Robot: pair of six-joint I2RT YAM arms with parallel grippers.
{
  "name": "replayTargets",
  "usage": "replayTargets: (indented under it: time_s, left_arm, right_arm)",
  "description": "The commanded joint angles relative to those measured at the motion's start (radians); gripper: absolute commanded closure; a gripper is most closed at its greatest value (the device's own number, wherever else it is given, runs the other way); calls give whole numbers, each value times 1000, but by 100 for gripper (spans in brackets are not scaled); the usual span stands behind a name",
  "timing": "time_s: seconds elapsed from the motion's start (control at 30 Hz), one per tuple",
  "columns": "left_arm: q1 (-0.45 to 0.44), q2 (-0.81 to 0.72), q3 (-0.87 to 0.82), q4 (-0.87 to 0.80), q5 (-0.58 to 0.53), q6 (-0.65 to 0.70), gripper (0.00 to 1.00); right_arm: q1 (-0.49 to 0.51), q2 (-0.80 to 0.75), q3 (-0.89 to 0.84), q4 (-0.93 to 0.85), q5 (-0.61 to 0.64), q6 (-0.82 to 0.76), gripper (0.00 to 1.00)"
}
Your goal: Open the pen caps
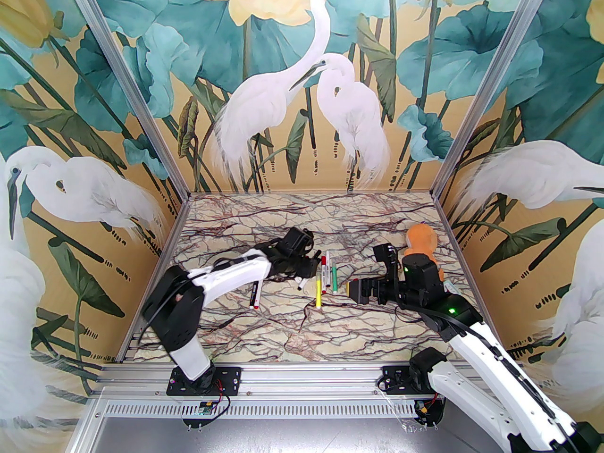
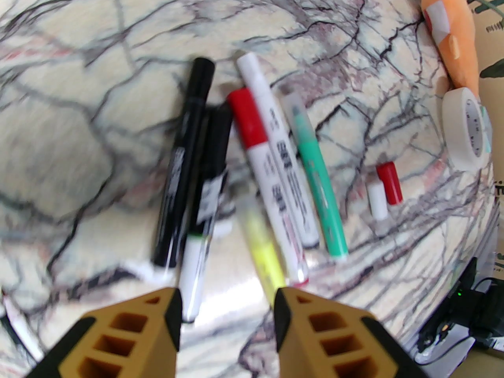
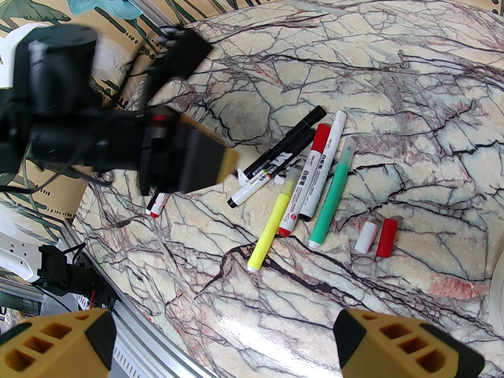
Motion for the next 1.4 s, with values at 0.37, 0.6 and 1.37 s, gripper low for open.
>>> replayTargets:
  time_s: [0.37, 0.6, 1.37]
  left_arm:
    - [27, 215, 198, -102, -99, 111, 60]
    - [62, 247, 203, -94, -16, 141, 63]
    - [84, 337, 287, -177, -68, 157, 69]
  right_arm:
    - [-1, -5, -13, -12, 16, 14, 0]
    - [-1, 2, -16, -10, 18, 14, 0]
    - [-1, 0, -10, -17, 23, 19, 0]
